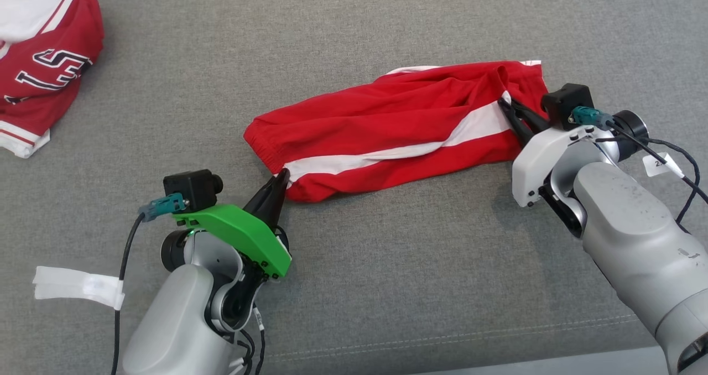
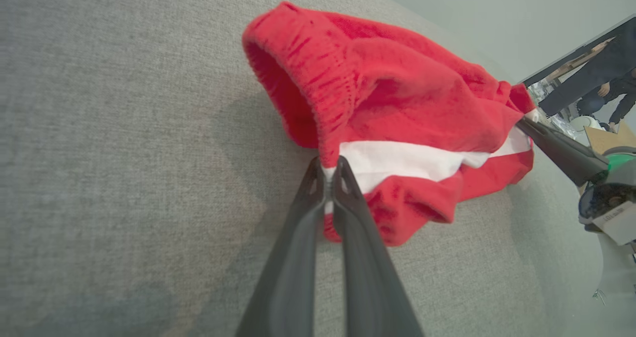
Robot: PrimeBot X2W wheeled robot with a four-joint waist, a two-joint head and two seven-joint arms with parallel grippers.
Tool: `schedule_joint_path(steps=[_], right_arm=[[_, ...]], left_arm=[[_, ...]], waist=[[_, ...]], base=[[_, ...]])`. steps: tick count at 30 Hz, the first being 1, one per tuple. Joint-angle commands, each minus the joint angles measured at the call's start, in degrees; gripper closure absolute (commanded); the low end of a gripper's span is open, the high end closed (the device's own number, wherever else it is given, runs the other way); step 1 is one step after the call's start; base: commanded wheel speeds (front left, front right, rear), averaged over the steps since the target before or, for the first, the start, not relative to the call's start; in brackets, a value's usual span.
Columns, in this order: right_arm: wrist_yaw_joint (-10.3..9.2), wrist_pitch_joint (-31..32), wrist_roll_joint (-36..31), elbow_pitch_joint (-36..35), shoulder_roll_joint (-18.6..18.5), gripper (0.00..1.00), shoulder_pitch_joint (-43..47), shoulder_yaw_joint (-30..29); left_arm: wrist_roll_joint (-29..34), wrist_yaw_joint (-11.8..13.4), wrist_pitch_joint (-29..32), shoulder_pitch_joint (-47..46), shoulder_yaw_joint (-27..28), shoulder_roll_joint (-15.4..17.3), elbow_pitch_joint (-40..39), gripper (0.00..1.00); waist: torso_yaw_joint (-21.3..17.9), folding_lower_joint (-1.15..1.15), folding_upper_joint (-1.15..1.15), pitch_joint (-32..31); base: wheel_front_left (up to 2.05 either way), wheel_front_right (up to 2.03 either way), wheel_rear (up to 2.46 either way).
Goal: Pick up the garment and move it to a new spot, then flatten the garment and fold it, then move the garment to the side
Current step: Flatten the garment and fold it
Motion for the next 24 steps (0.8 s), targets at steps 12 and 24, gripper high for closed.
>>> schedule_joint_path(steps=[12, 24], right_arm=[[-0.08, -0.84, 8.86, -6.7, -0.6, 1.0, 3.42, -5.07], [-0.07, 2.09, 18.29, -28.99, -9.56, 1.0, 9.93, -10.35]], left_arm=[[-3.37, -1.14, -2.18, 1.49, 1.39, 0.24, -2.89, 1.0], [-10.52, -1.21, -2.29, 3.78, 6.5, 1.97, -16.85, 1.0]], waist=[[-0.29, 0.0, 0.0, -3.32], [-2.93, 0.0, 0.0, -9.02]], base=[[0.0, 0.0, 0.0], [0.0, 0.0, 0.0]])
